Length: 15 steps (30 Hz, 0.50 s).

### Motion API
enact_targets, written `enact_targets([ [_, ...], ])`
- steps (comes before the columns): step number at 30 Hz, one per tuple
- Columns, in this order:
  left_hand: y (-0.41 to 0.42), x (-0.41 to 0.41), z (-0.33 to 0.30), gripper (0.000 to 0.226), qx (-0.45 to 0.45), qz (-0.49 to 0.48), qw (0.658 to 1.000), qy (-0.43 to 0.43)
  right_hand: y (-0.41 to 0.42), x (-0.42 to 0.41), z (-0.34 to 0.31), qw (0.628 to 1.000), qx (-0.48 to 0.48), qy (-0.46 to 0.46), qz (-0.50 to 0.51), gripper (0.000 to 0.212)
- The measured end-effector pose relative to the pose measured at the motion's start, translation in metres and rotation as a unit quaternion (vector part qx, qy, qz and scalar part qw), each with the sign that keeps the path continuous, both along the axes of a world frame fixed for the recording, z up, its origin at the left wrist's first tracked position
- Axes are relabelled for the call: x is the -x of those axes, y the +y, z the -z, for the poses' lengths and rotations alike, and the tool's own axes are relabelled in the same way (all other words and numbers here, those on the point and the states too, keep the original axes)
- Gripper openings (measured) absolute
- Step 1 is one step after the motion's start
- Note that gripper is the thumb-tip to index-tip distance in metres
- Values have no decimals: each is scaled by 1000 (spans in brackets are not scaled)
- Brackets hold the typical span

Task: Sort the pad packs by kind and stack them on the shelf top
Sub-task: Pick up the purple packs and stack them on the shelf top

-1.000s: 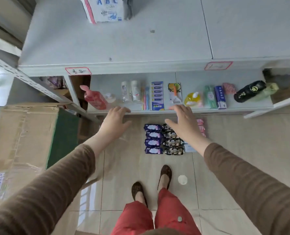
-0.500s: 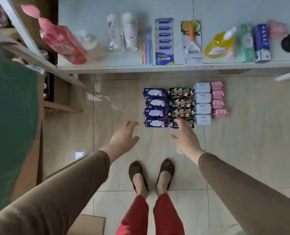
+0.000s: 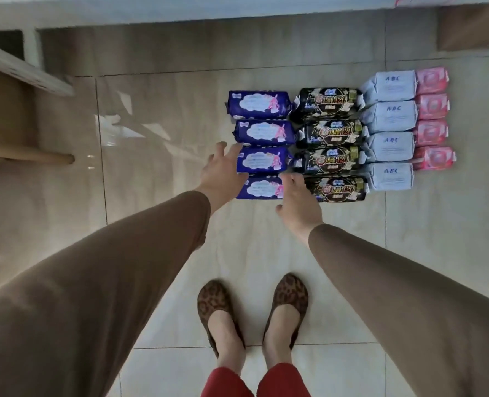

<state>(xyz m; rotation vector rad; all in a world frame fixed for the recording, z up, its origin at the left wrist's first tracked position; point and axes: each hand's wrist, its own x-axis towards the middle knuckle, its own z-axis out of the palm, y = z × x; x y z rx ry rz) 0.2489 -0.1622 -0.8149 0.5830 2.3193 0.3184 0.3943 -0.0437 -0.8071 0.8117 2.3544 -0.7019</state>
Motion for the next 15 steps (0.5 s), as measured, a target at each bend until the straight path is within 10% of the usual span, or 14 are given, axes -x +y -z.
enact_targets([
  [7, 16, 0, 64, 71, 5, 17, 999, 37, -11, -6, 57, 991, -112, -17, -70, 55],
  [15, -14, -3, 34, 45, -33, 4, 999, 33, -8, -38, 28, 999, 6, 25, -34, 43],
])
